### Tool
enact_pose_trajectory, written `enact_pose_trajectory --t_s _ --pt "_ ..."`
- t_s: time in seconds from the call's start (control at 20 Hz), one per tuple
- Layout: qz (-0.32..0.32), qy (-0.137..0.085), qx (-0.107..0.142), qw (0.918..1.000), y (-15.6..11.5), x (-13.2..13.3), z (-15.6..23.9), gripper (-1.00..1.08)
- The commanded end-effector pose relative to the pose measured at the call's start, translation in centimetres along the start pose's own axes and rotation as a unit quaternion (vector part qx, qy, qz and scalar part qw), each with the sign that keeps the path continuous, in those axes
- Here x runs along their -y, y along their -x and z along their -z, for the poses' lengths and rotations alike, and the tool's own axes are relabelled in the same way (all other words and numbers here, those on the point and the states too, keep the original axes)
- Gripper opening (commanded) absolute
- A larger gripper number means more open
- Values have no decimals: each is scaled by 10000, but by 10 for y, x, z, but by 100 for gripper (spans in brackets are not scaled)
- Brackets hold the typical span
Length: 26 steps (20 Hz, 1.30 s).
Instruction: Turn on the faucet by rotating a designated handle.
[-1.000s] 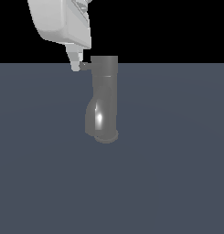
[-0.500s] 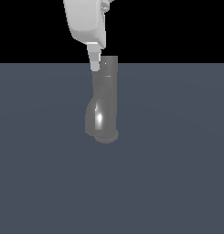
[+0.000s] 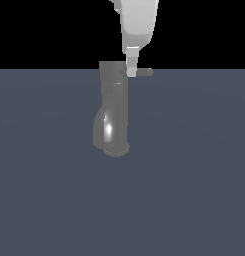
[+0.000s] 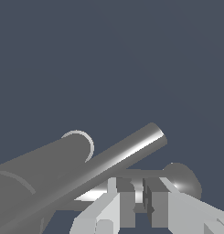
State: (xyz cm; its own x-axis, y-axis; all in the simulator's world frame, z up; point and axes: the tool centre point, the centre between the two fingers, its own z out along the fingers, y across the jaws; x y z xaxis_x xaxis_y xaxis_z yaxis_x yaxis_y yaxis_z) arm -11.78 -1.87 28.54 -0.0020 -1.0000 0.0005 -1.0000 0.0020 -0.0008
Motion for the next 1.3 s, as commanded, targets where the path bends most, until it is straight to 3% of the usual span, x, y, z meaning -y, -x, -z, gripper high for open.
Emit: enact_pose_trajectory --t_s 0.0,1.25 --pt "-1 0 1 10000 0 0 0 -100" --pt "-131 4 1 9999 -77 69 0 -100"
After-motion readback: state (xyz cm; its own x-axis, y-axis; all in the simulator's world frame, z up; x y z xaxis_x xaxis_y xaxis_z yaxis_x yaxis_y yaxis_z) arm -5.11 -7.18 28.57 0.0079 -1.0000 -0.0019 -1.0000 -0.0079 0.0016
